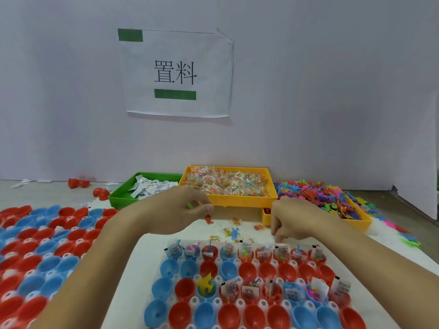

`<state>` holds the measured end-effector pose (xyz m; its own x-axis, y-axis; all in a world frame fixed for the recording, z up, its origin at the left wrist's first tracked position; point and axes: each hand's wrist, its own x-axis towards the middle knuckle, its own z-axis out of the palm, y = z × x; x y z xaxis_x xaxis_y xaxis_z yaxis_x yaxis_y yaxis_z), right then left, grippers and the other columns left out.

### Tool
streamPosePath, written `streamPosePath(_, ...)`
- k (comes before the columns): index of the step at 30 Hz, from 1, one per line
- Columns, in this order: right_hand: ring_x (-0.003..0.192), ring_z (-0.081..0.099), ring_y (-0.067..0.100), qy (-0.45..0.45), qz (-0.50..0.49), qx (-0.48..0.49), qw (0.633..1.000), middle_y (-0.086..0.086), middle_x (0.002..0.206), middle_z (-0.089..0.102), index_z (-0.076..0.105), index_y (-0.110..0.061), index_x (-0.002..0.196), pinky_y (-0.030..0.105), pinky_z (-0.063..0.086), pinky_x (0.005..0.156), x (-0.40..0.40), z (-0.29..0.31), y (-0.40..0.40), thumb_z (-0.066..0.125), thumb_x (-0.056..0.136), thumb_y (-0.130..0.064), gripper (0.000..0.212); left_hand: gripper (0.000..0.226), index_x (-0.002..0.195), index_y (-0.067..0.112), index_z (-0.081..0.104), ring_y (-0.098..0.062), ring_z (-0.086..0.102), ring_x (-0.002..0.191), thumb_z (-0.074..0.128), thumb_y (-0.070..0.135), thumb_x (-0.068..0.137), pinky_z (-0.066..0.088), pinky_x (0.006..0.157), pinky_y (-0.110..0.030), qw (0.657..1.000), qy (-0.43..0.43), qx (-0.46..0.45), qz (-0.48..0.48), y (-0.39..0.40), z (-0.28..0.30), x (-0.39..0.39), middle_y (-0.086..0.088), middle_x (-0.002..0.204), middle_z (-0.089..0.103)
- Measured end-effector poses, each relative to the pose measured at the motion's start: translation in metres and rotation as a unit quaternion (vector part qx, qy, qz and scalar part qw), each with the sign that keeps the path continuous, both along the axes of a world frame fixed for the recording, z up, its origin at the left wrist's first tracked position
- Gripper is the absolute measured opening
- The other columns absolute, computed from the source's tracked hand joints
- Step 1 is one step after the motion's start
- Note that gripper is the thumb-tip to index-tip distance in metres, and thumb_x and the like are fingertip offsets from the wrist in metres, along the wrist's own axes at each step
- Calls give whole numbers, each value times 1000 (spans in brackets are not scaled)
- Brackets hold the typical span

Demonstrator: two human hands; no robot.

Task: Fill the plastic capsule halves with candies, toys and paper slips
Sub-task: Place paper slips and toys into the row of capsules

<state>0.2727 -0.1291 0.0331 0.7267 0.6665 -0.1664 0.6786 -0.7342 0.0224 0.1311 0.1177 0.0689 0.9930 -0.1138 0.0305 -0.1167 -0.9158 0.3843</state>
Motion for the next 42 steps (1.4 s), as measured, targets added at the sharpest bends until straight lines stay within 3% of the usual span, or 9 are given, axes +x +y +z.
streamPosePath(6, 66, 67, 13, 21, 32, 28, 999, -2, 80, 77, 80, -12, 86, 35, 60, 66, 2, -4, -4, 68, 92, -26, 20, 38, 107, 30, 66, 0, 60, 90, 33, 49, 102, 51, 86, -29, 1000, -7, -6, 6, -3, 1, -1, 15, 97, 66)
streamPosePath(10, 67, 66, 2, 76, 23, 167, 983, -8, 73, 73, 81, -15, 85, 18, 53, 62, -1, 1, -8, 68, 92, -30, 21, 38, 105, 25, 66, -11, 64, 92, 33, 45, 104, 52, 88, -40, 999, -9, -27, -15, -14, 1, -1, 5, 99, 69)
streamPosePath(15, 58, 59, 8, 263, 36, 434, 861, 2, 66, 68, 80, -20, 84, 19, 46, 56, -29, 15, -9, 72, 86, -40, 21, 29, 118, 30, 64, -3, 64, 90, 48, 45, 99, 54, 89, -37, 995, -35, -90, -28, -32, -2, 2, 13, 99, 67)
streamPosePath(18, 59, 55, 12, 320, 55, 492, 808, 8, 66, 65, 80, -20, 86, 24, 45, 59, -44, 15, -4, 70, 85, -37, 20, 34, 115, 25, 66, -3, 69, 83, 63, 48, 90, 58, 82, -34, 982, -65, -178, -13, -44, -1, 4, 10, 98, 71)
streamPosePath(22, 67, 59, 20, 362, 56, 530, 765, 9, 67, 64, 80, -17, 88, 27, 46, 59, -54, 16, 3, 70, 84, -31, 18, 14, 92, 17, 73, -7, 69, 67, 74, 29, 87, 58, 68, -28, 966, -123, -226, 3, -49, 1, 4, 4, 75, 73)
streamPosePath(26, 67, 66, 21, 315, 53, 530, 786, 9, 72, 71, 79, -15, 86, 25, 48, 58, -58, 19, 6, 67, 92, -24, 16, 9, 87, 6, 72, -11, 67, 62, 75, 15, 86, 55, 65, -24, 952, -100, -289, -11, -48, 5, 0, -5, 69, 72)
streamPosePath(32, 77, 74, 15, 220, 37, 508, 832, 3, 78, 77, 78, -19, 88, 23, 57, 68, -62, 27, 11, 64, 97, -20, 17, 15, 90, 4, 69, -15, 68, 68, 70, 19, 90, 58, 73, -34, 954, -83, -289, -16, -52, 7, -2, -8, 72, 73)
streamPosePath(36, 73, 74, 17, 228, 45, 511, 827, 5, 75, 76, 77, -12, 90, 28, 60, 69, -64, 37, 9, 63, 97, -14, 15, 18, 91, -1, 67, -14, 68, 67, 67, 17, 92, 56, 66, -26, 943, -83, -324, 5, -53, 7, -3, -13, 76, 72)
streamPosePath(42, 67, 73, 8, 211, 74, 471, 853, -1, 70, 76, 78, -14, 86, 16, 54, 62, -74, 42, 13, 66, 95, -14, 15, 16, 90, 6, 68, -12, 71, 73, 64, 21, 95, 49, 63, -14, 956, -74, -283, 17, -50, -1, -16, -6, 77, 74)
